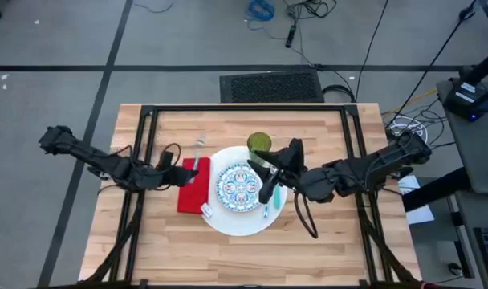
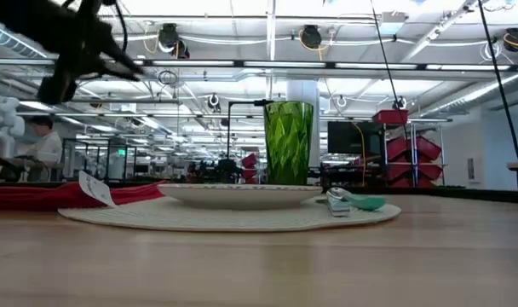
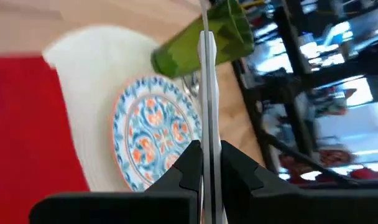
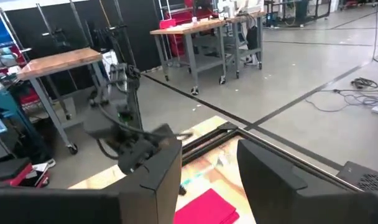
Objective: Set table place
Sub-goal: Put the white fork on the red napkin on the white table placemat
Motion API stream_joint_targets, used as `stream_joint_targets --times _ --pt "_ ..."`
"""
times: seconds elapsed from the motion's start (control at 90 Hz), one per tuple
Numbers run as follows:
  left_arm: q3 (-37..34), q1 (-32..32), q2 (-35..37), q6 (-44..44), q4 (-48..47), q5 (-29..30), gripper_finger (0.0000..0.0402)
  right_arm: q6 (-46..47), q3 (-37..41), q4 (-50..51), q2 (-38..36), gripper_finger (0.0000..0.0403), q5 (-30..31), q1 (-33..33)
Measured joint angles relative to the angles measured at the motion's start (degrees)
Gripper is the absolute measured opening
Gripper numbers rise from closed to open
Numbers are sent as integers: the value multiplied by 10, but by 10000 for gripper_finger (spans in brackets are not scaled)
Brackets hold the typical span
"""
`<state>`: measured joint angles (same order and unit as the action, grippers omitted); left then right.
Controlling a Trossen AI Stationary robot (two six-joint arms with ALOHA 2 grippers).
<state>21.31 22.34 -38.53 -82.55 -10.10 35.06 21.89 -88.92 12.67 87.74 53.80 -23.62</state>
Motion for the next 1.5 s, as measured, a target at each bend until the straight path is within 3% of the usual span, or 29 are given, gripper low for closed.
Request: stream_joint_targets --times 0.333,0.578,0.789,0.922,1.011,1.2,1.5 --pt "-99 12 32 -95 100 25 13 15 0 10 0 141 -2 -2" --pt "-111 51 22 -115 38 43 13 47 0 34 0 141 -2 -2" --pt "-111 65 25 -41 -12 34 13 45 0 34 0 141 -2 -2" --pt "-111 67 22 -130 -29 47 13 45 0 33 0 141 -1 -1" --pt "-111 71 19 -146 -29 52 13 45 0 33 0 141 0 -1" --pt "-111 82 -10 -228 -27 -19 13 45 0 33 0 141 1 -1" --pt "-111 119 -57 -379 -15 -26 13 45 0 35 0 141 1 -1"
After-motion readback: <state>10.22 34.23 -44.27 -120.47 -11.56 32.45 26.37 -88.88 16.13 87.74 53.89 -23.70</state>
